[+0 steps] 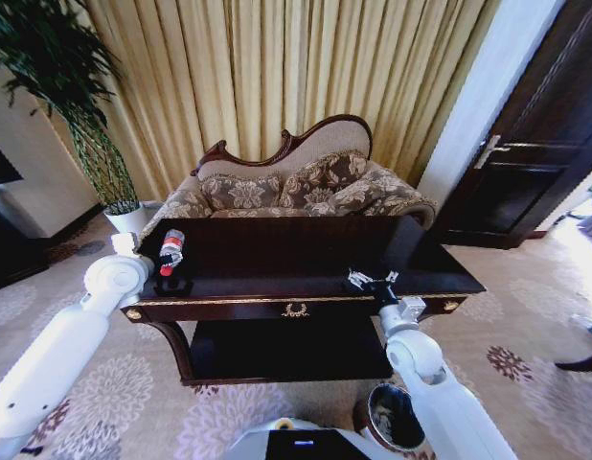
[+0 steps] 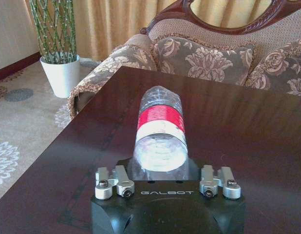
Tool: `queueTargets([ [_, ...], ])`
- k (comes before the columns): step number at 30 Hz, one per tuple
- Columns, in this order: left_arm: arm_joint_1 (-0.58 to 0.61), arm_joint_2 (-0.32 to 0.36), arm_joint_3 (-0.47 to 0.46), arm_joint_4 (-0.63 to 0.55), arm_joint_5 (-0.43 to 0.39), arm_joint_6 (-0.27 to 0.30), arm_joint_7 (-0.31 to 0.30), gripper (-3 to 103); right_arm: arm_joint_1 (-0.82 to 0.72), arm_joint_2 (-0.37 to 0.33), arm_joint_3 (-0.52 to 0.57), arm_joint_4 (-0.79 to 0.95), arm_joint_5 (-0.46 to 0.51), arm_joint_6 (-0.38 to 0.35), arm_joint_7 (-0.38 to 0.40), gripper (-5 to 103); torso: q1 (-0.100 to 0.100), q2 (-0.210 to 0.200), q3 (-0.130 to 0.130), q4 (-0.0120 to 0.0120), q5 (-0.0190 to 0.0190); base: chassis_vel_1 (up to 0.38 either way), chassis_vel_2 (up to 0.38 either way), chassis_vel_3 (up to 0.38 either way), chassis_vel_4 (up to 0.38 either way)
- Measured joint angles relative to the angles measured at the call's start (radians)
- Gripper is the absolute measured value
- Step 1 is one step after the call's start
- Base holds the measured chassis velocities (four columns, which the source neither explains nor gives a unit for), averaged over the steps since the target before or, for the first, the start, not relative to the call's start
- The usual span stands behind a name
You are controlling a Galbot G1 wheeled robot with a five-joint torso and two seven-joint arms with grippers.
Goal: Move to the front of the table and place the trash on the table into the trash bin.
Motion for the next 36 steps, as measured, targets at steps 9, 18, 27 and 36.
queueTargets([
  [9, 0.000, -0.012, -0.002, 0.002, 0.003, -0.001, 0.000, 42, -0.001, -0.001, 0.003, 0.000, -0.001, 0.002, 0.000, 100, 0.000, 0.000, 0.000, 0.0001, 0.0002, 0.000, 0.000, 0.000, 0.000],
  [18, 0.106, -0.018, -0.058, -0.066, 0.314, -0.068, 0.234, 32, 0.000, -0.002, -0.004, 0.059, 0.097, -0.032, 0.028, 100, 0.000, 0.000, 0.000, 0.0000, -0.0001, 0.000, 0.000, 0.000, 0.000],
  [27, 0.282, -0.035, -0.164, -0.146, 0.623, -0.282, 0.471, 32, -0.010, -0.004, -0.009, 0.141, 0.236, -0.075, 0.048, 100, 0.000, 0.000, 0.000, 0.0002, -0.0002, 0.000, 0.000, 0.000, 0.000],
  [36, 0.360, -0.029, -0.206, -0.288, 0.737, -0.427, 0.573, 32, -0.045, -0.034, -0.036, 0.321, 0.439, -0.119, 0.063, 100, 0.000, 0.000, 0.000, -0.0002, 0.0000, 0.000, 0.000, 0.000, 0.000],
])
